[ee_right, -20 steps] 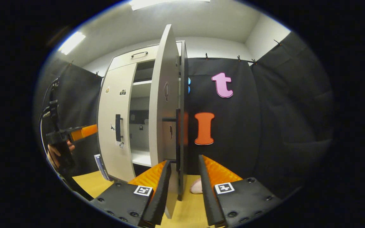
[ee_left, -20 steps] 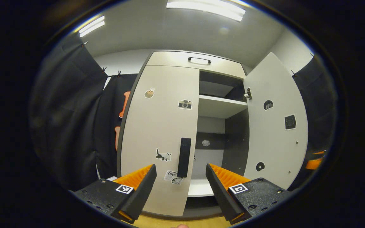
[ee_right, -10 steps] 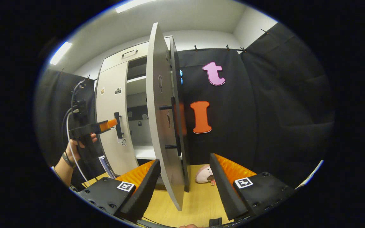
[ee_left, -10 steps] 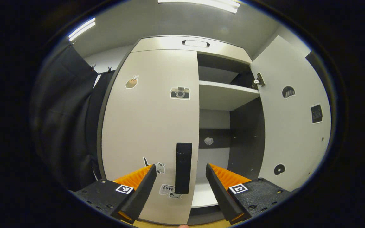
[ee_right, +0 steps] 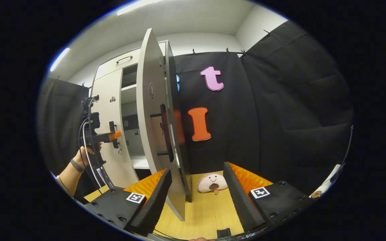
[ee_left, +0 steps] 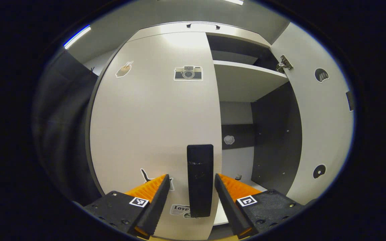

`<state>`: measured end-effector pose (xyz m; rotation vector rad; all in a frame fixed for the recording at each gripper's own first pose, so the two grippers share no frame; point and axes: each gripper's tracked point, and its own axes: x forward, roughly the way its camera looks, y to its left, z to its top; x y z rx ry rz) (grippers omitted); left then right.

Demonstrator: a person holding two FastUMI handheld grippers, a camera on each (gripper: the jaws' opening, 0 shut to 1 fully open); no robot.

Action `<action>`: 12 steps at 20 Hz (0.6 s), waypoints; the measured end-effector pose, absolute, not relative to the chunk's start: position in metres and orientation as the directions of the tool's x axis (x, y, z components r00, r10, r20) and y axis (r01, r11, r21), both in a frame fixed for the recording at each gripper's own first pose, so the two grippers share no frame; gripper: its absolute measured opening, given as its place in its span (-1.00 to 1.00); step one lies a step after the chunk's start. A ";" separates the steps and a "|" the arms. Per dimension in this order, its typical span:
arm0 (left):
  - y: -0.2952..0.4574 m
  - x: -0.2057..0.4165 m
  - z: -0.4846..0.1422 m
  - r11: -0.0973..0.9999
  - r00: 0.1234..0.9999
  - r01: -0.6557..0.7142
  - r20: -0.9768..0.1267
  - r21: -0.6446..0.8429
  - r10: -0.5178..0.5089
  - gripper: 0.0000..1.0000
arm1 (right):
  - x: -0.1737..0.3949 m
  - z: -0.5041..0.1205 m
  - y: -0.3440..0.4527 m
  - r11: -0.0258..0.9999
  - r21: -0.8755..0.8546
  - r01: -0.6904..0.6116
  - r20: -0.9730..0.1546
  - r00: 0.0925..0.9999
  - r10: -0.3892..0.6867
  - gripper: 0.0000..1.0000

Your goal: Open the right door of the double-door shoe cabinet with the right hand, and open the left door with the left hand.

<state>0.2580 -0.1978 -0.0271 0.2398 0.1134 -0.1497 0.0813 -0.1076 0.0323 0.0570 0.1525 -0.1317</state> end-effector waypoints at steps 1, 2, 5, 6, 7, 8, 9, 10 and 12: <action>-0.207 0.258 -0.029 0.959 0.975 0.201 -0.139 0.200 -0.175 0.38 | 0.082 0.033 -0.106 0.989 0.055 0.137 -0.151 0.980 -0.128 0.76; -0.213 0.260 -0.032 0.962 0.971 0.213 -0.147 0.168 -0.189 0.11 | 0.082 0.032 -0.105 0.989 0.063 0.137 -0.148 0.981 -0.126 0.77; -0.210 0.256 -0.033 0.967 0.963 0.221 -0.188 0.130 -0.195 -0.52 | 0.081 0.031 -0.103 0.987 0.070 0.144 -0.156 0.979 -0.132 0.97; -0.210 0.255 -0.034 0.964 0.960 0.229 -0.196 0.135 -0.201 -0.50 | 0.080 0.031 -0.104 0.986 0.066 0.151 -0.155 0.978 -0.140 0.76; -0.210 0.255 -0.034 0.962 0.958 0.234 -0.201 0.142 -0.203 -0.53 | 0.078 0.031 -0.104 0.985 0.061 0.158 -0.155 0.977 -0.147 0.97; -0.209 0.254 -0.034 0.960 0.956 0.239 -0.211 0.148 -0.205 -0.53 | 0.078 0.030 -0.104 0.985 0.059 0.164 -0.157 0.976 -0.153 0.76; -0.209 0.252 -0.034 0.957 0.952 0.249 -0.217 0.150 -0.214 -0.53 | 0.077 0.030 -0.103 0.984 0.055 0.168 -0.160 0.975 -0.157 0.76; -0.208 0.250 -0.034 0.953 0.948 0.263 -0.225 0.148 -0.227 -0.53 | 0.076 0.030 -0.103 0.984 0.050 0.171 -0.160 0.974 -0.161 0.76; -0.207 0.247 -0.034 0.944 0.934 0.298 -0.250 0.143 -0.257 -0.53 | 0.072 0.031 -0.099 0.984 0.042 0.173 -0.159 0.974 -0.164 0.76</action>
